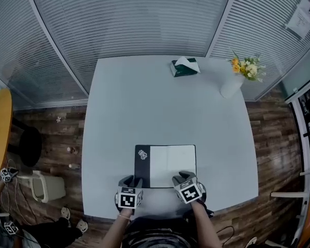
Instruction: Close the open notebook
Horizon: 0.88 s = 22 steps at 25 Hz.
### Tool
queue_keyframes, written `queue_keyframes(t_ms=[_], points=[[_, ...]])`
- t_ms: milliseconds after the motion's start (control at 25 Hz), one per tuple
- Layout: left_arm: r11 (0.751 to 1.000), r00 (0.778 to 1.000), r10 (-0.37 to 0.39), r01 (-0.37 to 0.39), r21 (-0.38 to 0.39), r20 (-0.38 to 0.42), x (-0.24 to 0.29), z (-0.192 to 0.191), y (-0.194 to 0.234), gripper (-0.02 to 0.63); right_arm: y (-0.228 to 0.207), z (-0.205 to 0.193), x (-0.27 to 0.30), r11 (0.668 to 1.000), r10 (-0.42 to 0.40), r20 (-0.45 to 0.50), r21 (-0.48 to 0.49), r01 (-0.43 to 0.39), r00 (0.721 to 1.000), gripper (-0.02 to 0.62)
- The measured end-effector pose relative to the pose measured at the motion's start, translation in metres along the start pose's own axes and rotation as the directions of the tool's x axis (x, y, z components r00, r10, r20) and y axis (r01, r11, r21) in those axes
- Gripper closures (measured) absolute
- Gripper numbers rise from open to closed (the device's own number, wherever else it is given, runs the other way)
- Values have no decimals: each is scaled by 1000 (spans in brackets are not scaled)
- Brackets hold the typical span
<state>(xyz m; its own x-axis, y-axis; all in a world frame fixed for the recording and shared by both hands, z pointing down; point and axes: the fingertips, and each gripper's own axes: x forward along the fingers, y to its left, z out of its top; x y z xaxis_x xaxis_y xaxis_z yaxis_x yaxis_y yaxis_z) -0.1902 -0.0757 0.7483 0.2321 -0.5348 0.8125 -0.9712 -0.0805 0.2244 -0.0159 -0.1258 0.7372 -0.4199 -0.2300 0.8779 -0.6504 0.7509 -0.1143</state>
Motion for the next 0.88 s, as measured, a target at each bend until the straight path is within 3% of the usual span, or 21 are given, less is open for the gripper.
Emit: queue_keyframes(t_ms=[160, 320, 640, 880], points=[[998, 1000, -12, 13, -67, 19, -1, 1, -1, 449, 0, -2, -1, 1000, -14, -6, 14, 15, 1000, 454], [981, 996, -71, 81, -179, 60, -4, 4, -1, 433, 0, -2, -1, 999, -31, 3, 21, 31, 1000, 454], [975, 987, -149, 156, -155, 56, -2, 7, -8, 433, -5, -2, -1, 999, -38, 34, 38, 36, 999, 454], [958, 986, -143, 160, -239, 88, -6, 2, -7, 433, 0, -6, -7, 995, 0, 71, 99, -7, 998, 454]])
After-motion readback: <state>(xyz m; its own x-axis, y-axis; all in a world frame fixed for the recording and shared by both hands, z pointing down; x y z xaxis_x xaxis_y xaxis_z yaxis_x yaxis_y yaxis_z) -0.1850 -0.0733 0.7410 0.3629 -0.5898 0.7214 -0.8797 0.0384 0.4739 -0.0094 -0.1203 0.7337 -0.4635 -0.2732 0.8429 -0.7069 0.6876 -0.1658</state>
